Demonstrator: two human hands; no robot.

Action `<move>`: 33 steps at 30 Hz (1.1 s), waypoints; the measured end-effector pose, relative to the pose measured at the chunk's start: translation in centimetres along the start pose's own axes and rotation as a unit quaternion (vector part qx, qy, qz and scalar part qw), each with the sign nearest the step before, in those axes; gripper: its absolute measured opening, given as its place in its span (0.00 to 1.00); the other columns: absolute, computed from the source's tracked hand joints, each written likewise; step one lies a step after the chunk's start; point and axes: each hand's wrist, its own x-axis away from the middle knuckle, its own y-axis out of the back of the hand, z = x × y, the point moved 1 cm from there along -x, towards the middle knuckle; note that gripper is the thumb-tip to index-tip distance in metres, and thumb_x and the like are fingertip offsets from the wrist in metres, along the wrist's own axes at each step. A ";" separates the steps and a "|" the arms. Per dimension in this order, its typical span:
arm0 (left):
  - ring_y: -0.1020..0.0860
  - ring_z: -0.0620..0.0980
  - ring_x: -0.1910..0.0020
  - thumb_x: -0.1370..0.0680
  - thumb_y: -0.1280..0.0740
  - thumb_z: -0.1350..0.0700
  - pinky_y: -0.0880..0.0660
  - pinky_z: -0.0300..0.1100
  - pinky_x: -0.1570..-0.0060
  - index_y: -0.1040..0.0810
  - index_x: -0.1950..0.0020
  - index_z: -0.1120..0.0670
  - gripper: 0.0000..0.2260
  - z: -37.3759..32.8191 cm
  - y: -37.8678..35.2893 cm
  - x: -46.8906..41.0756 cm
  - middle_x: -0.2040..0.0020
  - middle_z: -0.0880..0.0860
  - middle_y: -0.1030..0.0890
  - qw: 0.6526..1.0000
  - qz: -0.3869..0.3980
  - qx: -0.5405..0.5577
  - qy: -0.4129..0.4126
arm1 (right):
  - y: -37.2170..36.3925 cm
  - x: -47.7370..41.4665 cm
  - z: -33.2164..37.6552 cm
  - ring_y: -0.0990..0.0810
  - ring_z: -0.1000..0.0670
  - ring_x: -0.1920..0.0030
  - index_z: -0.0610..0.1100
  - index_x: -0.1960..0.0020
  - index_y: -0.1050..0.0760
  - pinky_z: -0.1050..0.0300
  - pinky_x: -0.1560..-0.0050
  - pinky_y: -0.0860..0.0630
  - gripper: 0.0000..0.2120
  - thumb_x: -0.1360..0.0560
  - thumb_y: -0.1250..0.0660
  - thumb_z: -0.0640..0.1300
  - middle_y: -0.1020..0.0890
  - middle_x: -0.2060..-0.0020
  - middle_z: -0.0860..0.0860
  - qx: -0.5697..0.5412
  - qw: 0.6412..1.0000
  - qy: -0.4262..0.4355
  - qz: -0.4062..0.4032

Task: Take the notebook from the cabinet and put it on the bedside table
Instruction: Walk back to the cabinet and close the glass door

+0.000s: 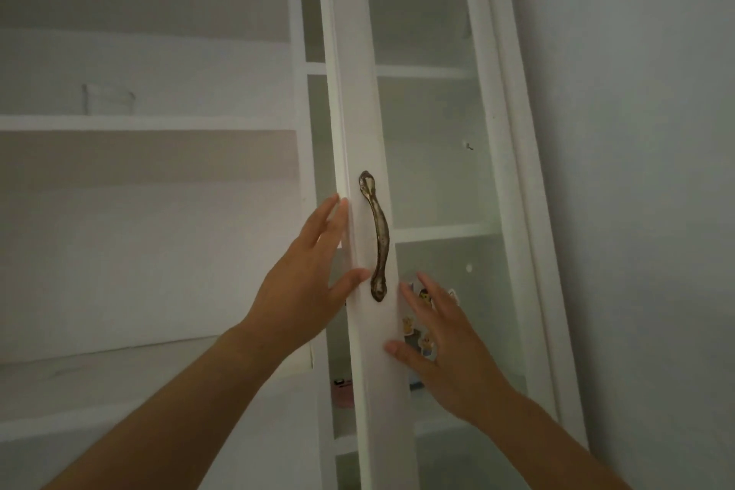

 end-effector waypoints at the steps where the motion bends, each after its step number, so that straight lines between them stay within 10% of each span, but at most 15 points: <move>1: 0.46 0.44 0.27 0.25 0.37 0.47 0.44 0.35 0.36 0.56 0.25 0.49 0.36 0.2 -0.1 0.1 0.23 0.45 0.54 1.000 0.002 -0.009 0.005 | -0.4 -0.5 -0.4 0.62 0.62 0.31 0.59 0.27 0.55 0.54 0.28 0.52 0.38 0.31 0.46 0.69 0.58 0.29 0.65 0.006 1.000 0.008 -0.001; 11: 0.43 0.44 0.27 0.21 0.44 0.52 0.49 0.26 0.41 0.60 0.27 0.50 0.29 1.6 -3.8 2.1 0.26 0.42 0.63 0.996 -0.004 -0.062 0.070 | -4.4 -3.4 -2.7 0.68 0.56 0.28 0.60 0.27 0.60 0.54 0.28 0.58 0.41 0.36 0.60 0.77 0.68 0.30 0.62 0.024 0.997 0.062 -0.044; 18: 0.48 0.46 0.26 0.22 0.44 0.45 0.41 0.34 0.35 0.70 0.32 0.47 0.35 2.7 -6.8 4.2 0.29 0.44 0.70 0.985 0.040 -0.099 0.132 | -4.5 -4.9 -5.1 0.70 0.51 0.28 0.62 0.30 0.67 0.50 0.30 0.66 0.40 0.28 0.41 0.63 0.71 0.28 0.56 0.115 0.985 0.130 0.015; 24: 0.42 0.52 0.29 0.32 0.31 0.42 0.38 0.50 0.37 0.48 0.26 0.57 0.42 3.6 -9.6 6.4 0.25 0.53 0.46 0.964 0.058 -0.249 0.075 | -4.9 -5.9 -6.4 0.73 0.50 0.29 0.61 0.32 0.72 0.50 0.31 0.67 0.46 0.28 0.36 0.60 0.74 0.29 0.54 0.160 0.973 0.162 0.044; 33: 0.44 0.58 0.27 0.31 0.34 0.42 0.41 0.57 0.36 0.43 0.27 0.59 0.39 4.1 -11.9 6.6 0.27 0.57 0.43 0.938 0.081 -0.334 0.048 | -5.1 -5.1 -9.9 0.69 0.49 0.28 0.59 0.31 0.70 0.47 0.29 0.61 0.48 0.30 0.34 0.60 0.71 0.29 0.55 0.169 0.977 0.125 0.013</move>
